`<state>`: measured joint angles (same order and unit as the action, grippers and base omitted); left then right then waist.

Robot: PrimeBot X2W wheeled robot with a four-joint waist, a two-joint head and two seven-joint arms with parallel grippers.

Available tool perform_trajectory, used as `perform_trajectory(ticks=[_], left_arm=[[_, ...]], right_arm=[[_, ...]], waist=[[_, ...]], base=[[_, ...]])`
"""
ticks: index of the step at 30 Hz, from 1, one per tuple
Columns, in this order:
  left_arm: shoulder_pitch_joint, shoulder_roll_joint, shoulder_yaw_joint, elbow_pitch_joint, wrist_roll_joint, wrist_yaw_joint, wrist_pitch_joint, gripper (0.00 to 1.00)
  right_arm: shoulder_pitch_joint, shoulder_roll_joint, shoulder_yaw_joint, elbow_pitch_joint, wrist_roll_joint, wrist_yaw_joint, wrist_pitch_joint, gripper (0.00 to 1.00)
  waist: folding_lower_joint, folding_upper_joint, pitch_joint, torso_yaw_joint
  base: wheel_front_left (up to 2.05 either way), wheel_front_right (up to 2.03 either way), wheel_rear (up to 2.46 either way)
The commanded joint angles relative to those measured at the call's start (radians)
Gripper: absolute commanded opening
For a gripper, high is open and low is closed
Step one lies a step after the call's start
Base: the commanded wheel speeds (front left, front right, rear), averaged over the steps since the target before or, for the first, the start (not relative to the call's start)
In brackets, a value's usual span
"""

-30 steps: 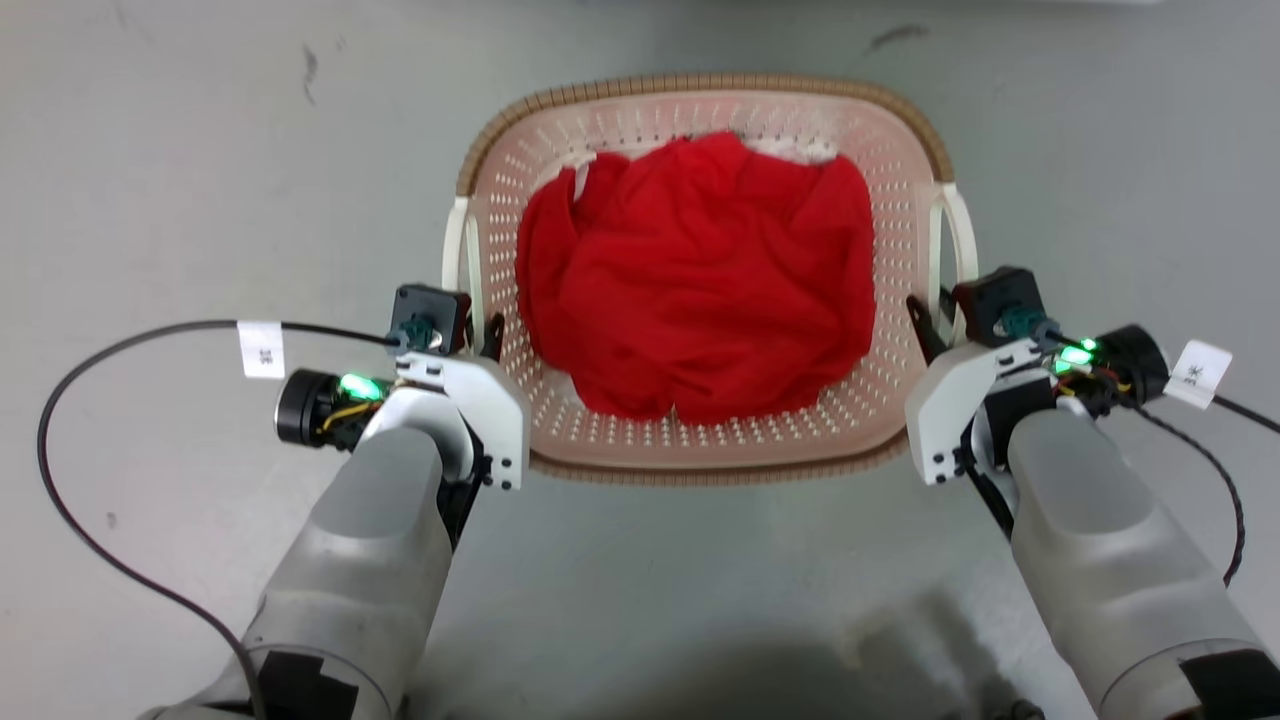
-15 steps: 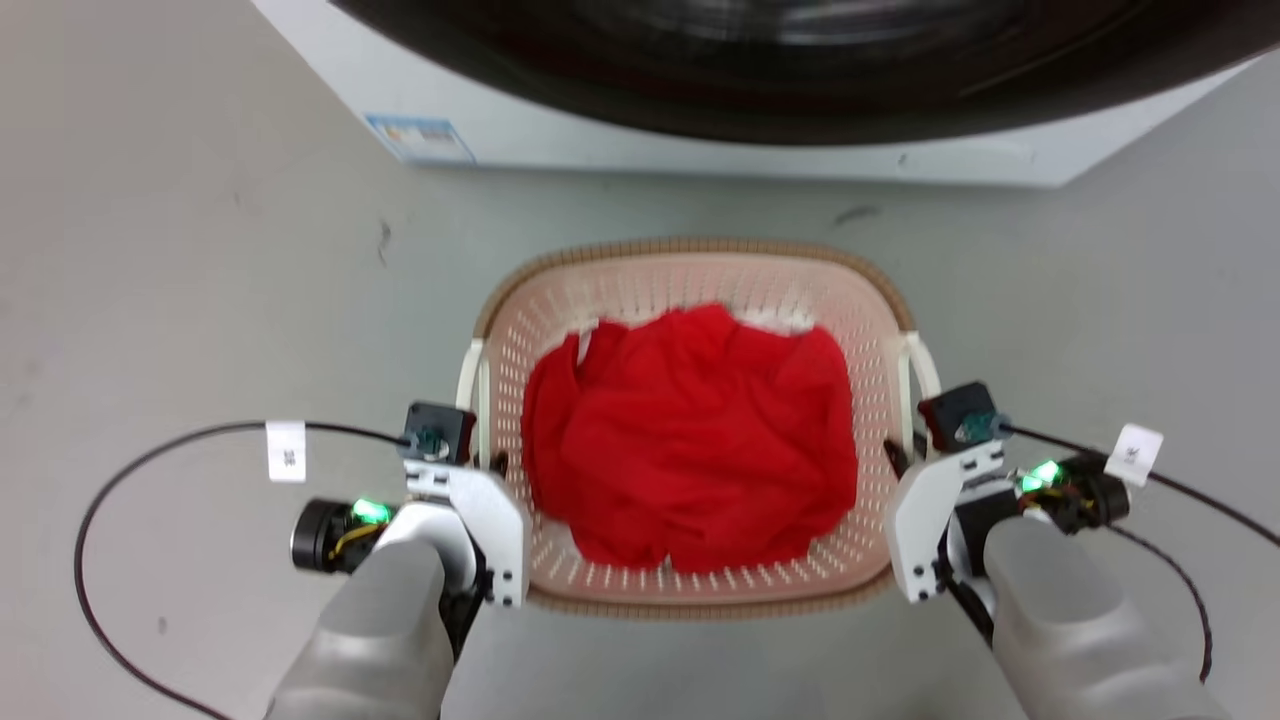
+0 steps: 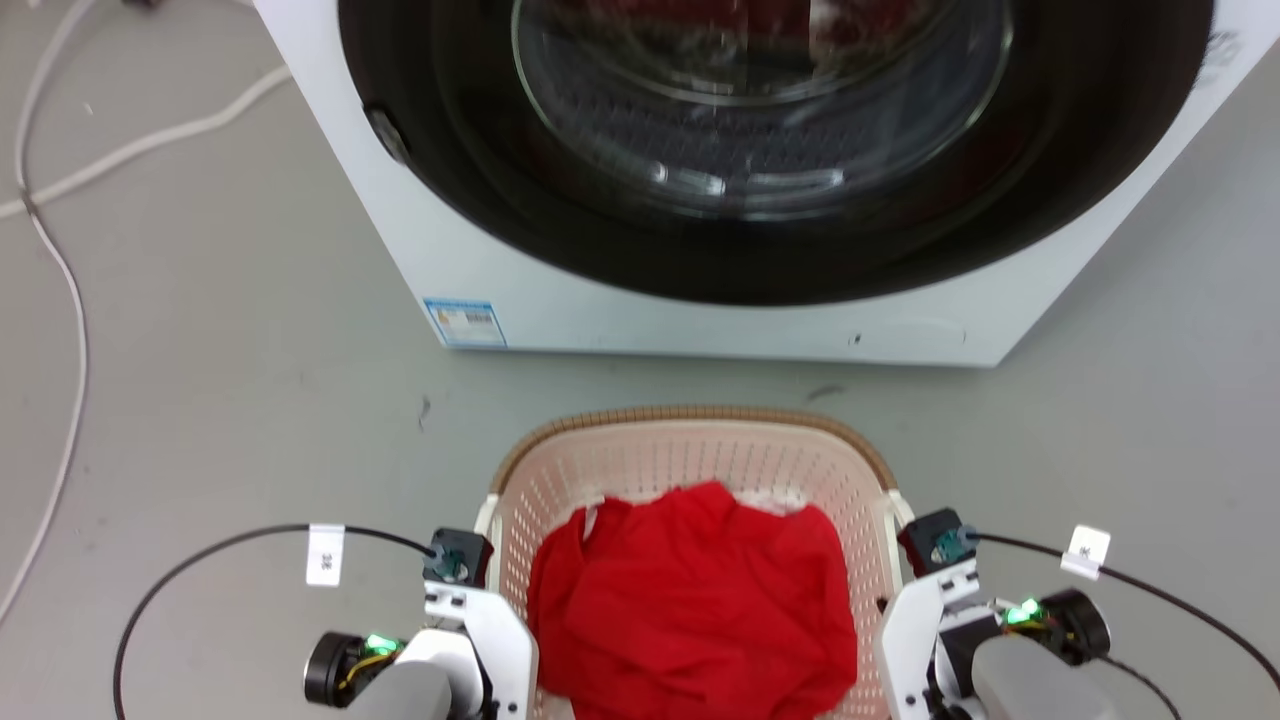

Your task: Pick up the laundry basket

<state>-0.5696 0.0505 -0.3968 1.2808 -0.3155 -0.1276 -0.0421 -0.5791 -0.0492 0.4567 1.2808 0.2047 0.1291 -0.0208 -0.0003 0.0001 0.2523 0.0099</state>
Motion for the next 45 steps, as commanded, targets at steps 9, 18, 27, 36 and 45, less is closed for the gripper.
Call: perform_trajectory(ticks=[9,18,27,36,45], left_arm=[[0.09,-0.001,-0.091,-0.012,-0.085,-0.003,0.066,0.0],[0.14,0.015,-0.156,-0.043,-0.163,-0.004,0.13,0.0],[0.167,0.038,-0.24,-0.082,-0.243,-0.005,0.189,0.0],[0.184,0.056,-0.304,-0.087,-0.303,-0.005,0.191,0.0],[0.18,0.059,-0.347,-0.073,-0.346,-0.005,0.178,0.0]], right_arm=[[0.112,0.0,0.112,-0.021,0.108,0.003,0.079,0.0],[0.155,-0.007,0.217,-0.048,0.197,0.003,0.144,0.0],[0.183,-0.03,0.336,-0.093,0.301,0.007,0.206,0.0],[0.188,-0.059,0.414,-0.092,0.378,0.007,0.2,0.0],[0.178,-0.065,0.466,-0.075,0.433,0.007,0.193,0.0]], waist=[[0.0003,-0.0001,-0.212,-0.006],[0.0003,-0.0001,-0.29,-0.017],[0.0003,-0.0001,-0.343,-0.03],[0.0003,-0.0001,-0.372,-0.035],[0.0003,-0.0001,-0.384,-0.03]], base=[[0.0,0.0,0.0],[0.0,0.0,0.0],[0.0,0.0,0.0],[0.0,0.0,0.0],[0.0,0.0,0.0]])
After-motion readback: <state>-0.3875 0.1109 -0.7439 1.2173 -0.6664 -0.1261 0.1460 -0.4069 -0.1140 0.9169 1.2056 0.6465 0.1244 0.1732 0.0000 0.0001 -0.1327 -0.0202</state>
